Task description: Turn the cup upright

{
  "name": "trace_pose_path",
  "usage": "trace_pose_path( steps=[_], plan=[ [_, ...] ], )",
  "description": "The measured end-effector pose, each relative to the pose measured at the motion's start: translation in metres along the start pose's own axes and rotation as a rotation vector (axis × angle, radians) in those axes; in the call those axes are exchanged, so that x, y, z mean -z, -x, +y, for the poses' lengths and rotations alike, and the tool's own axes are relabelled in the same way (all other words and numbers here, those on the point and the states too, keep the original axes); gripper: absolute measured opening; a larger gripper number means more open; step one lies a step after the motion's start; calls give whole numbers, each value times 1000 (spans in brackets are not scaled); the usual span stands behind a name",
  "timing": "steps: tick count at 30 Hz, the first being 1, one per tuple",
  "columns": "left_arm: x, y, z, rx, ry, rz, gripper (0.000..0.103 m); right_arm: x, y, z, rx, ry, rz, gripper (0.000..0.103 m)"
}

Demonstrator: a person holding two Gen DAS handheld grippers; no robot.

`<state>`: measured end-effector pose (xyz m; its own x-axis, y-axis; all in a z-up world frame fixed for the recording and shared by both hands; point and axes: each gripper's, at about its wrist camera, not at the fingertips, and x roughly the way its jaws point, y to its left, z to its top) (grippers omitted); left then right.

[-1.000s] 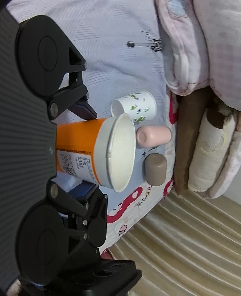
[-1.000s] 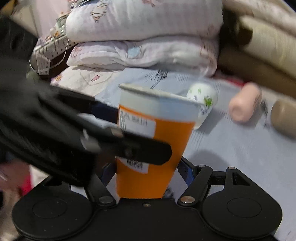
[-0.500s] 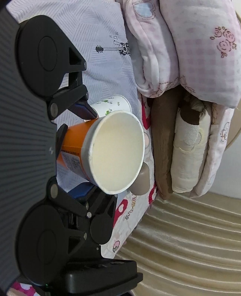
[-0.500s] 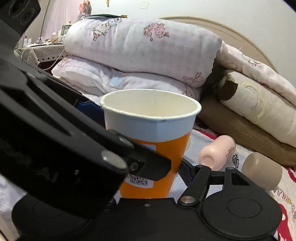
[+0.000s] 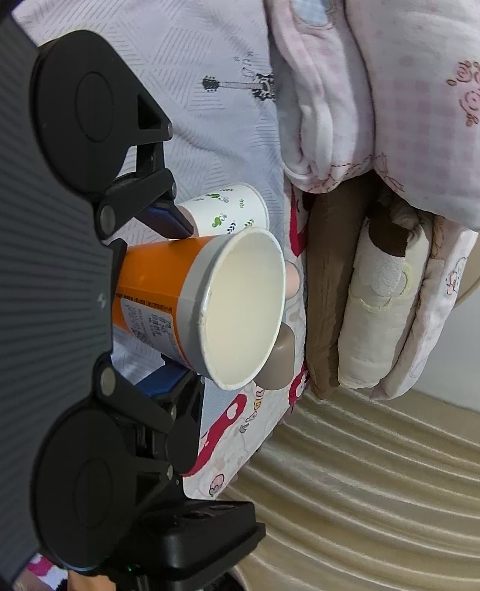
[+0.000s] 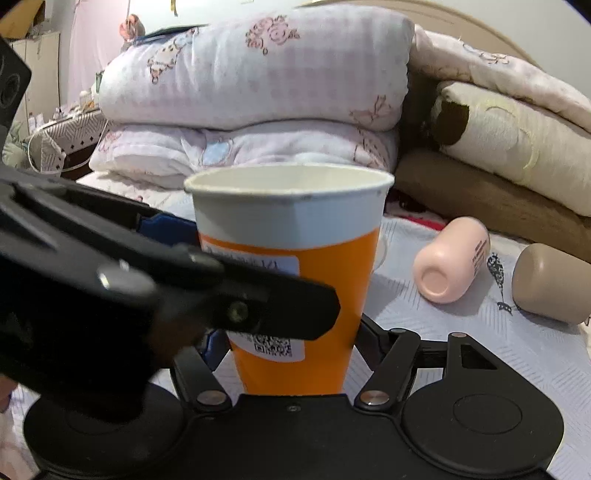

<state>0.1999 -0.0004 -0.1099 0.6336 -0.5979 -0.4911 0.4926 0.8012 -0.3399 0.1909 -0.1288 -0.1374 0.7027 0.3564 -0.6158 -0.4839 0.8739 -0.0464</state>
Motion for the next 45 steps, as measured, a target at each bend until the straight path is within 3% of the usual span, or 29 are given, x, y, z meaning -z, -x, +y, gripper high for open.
trace_pose_path(
  steps=[8, 11, 17, 21, 24, 29, 36, 45],
  plan=[
    [3, -2, -7, -1, -14, 62, 82, -3, 7, -8, 19, -8, 49, 87],
    [2, 4, -9, -48, 6, 85, 90, -2, 11, -10, 13, -4, 77, 88],
    [-1, 28, -8, -88, 32, 118, 91, -5, 23, -12, 18, -19, 145, 88],
    [-1, 51, -13, -104, 37, 141, 91, -12, 33, -2, 40, -7, 260, 88],
    [-8, 70, -22, -129, 29, 142, 91, -14, 53, 8, 31, 5, 274, 88],
    [-20, 108, -41, -172, 44, 157, 91, -17, 105, 18, 35, -18, 248, 88],
    [-26, 161, -74, -229, 34, 150, 91, -24, 187, 29, 83, -122, 123, 88],
    [-12, 211, -107, -326, 11, 149, 91, -13, 265, 46, 165, -248, 3, 88]
  ],
)
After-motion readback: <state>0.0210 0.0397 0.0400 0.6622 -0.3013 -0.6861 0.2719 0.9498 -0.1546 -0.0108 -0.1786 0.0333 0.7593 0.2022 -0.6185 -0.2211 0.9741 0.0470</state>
